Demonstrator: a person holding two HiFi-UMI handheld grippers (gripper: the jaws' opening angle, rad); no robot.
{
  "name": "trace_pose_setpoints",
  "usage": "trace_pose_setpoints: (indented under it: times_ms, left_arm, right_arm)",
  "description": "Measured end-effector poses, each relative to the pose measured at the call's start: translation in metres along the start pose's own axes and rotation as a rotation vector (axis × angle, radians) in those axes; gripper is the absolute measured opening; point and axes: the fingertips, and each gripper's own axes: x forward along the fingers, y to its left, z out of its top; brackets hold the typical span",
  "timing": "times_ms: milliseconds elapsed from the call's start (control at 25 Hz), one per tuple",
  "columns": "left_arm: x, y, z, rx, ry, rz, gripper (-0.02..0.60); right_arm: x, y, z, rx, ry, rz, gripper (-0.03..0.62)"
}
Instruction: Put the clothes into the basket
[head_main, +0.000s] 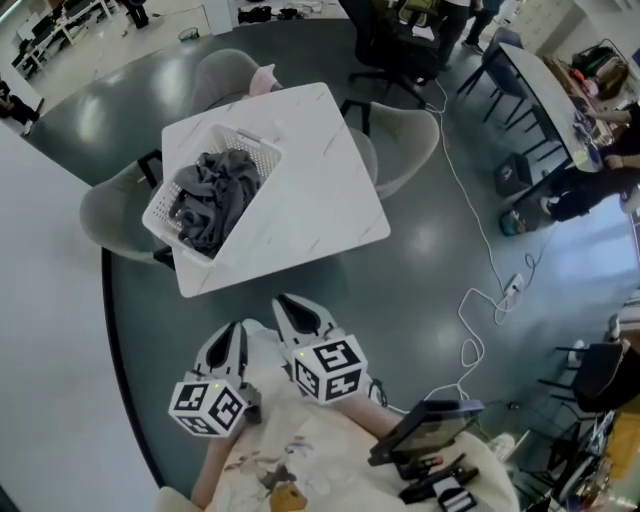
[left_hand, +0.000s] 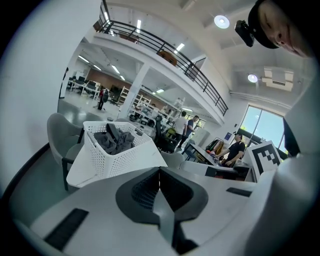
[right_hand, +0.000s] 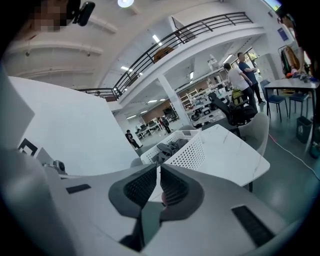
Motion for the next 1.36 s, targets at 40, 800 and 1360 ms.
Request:
trace_pose_setpoints:
  times_ms: [40,800,1360]
  left_arm:
    - [-0.003,0.000,-0.003,-0.002,-0.004,0.007,0.011]
    - [-0.017,-0.018,-0.012,0.018,-0.020,0.004,0.011]
    - [-0.016,-0.026,-0.013,0.021,-0.017,-0.028,0.011]
  right_arm:
    - [-0.003,0.001,-0.003,-0.004,0.003,0.006,0.029]
    - [-0.027,0.008,-0.013,-0.024,0.003,0.033,0.023]
    - [-0.040,0.003,-0.010,-0.030,-0.025,0.003,0.024]
